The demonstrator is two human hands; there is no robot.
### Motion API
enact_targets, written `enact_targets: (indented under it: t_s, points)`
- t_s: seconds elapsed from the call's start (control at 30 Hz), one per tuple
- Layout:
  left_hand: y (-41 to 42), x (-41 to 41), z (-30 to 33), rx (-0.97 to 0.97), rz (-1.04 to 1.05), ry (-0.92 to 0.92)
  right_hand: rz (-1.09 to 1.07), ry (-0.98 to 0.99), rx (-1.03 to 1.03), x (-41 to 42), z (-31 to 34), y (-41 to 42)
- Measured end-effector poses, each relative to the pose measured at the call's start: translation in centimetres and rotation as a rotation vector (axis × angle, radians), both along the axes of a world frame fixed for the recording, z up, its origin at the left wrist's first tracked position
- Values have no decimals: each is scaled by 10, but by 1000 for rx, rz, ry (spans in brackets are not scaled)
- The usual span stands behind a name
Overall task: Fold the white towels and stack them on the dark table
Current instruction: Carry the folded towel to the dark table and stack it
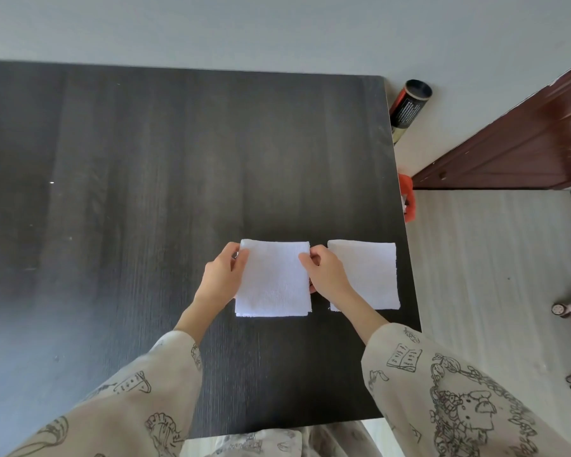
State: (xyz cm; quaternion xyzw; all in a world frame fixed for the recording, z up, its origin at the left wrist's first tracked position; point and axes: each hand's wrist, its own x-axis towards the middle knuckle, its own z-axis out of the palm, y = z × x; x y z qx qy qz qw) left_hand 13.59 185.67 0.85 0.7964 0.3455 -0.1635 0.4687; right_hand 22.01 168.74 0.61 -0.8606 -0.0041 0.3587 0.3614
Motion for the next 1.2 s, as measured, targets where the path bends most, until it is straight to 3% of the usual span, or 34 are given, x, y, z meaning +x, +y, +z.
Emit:
enact_targets:
  t_s: [0.23, 0.57, 1.2]
  points:
    - [-5, -2, 1, 83, -20, 10, -46, -29, 23, -2, -1, -1]
    - [-7, -18, 3, -16, 84, -10, -60, 19, 47, -17, 3, -12]
    - [-11, -25, -4, 16, 69, -27, -48, 24, -7, -23, 5, -15]
